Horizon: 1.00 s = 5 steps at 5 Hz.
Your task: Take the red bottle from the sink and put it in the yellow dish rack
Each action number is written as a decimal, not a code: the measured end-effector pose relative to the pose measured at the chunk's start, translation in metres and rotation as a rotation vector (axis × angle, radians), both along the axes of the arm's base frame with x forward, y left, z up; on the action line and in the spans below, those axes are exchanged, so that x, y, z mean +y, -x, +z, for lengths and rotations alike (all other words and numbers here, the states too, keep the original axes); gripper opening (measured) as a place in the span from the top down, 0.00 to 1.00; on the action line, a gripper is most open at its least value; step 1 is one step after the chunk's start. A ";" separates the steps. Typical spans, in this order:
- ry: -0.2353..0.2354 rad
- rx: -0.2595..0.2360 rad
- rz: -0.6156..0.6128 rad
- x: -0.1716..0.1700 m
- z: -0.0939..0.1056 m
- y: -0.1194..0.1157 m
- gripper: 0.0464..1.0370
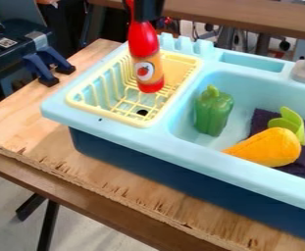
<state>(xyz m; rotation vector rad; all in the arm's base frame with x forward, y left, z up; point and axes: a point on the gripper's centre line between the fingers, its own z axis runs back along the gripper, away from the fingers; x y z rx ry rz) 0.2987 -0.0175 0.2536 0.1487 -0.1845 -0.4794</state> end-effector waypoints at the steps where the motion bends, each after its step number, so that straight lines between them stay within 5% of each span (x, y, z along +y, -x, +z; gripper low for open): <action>1: -0.012 0.015 0.015 0.004 -0.006 -0.002 0.70; 3: -0.053 0.115 0.000 -0.002 -0.038 -0.001 0.70; 5: -0.077 0.153 -0.018 -0.018 -0.060 -0.001 0.70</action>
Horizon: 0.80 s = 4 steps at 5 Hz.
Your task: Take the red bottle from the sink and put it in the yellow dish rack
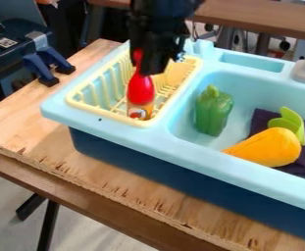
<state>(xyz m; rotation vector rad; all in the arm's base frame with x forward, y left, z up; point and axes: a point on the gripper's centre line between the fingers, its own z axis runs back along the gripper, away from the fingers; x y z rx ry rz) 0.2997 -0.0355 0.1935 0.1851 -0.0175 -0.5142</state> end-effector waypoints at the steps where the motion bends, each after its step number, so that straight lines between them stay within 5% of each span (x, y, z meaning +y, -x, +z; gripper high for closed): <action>1: 0.001 -0.014 -0.005 -0.007 -0.015 0.000 0.64; 3: 0.089 -0.026 0.049 -0.002 -0.020 0.007 0.05; 4: 0.105 -0.022 0.056 0.003 -0.019 0.008 0.03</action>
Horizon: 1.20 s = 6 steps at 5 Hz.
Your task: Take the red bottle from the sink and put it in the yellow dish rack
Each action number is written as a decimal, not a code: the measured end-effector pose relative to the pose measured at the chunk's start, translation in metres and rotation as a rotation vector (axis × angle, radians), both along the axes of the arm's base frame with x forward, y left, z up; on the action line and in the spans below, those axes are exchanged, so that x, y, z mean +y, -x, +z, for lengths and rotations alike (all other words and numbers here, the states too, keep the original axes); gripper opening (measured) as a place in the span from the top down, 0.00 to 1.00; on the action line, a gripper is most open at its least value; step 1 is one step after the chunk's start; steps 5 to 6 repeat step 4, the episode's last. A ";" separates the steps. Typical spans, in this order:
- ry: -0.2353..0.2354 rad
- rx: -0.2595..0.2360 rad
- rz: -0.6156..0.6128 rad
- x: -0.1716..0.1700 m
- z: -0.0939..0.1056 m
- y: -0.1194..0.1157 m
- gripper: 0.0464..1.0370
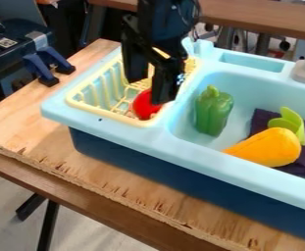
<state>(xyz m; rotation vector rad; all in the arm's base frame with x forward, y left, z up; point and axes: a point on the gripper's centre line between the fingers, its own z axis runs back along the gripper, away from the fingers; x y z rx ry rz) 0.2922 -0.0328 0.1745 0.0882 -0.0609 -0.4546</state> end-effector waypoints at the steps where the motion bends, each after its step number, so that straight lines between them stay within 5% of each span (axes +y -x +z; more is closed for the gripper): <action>1: 0.001 0.014 -0.012 0.002 0.001 0.002 0.03; 2: 0.001 -0.044 -0.016 0.002 0.024 0.000 0.03; 3: -0.063 -0.083 -0.019 0.002 0.045 0.000 0.03; 4: -0.074 -0.092 0.041 0.005 0.061 0.015 0.03; 6: -0.074 -0.092 0.041 0.005 0.061 0.015 0.03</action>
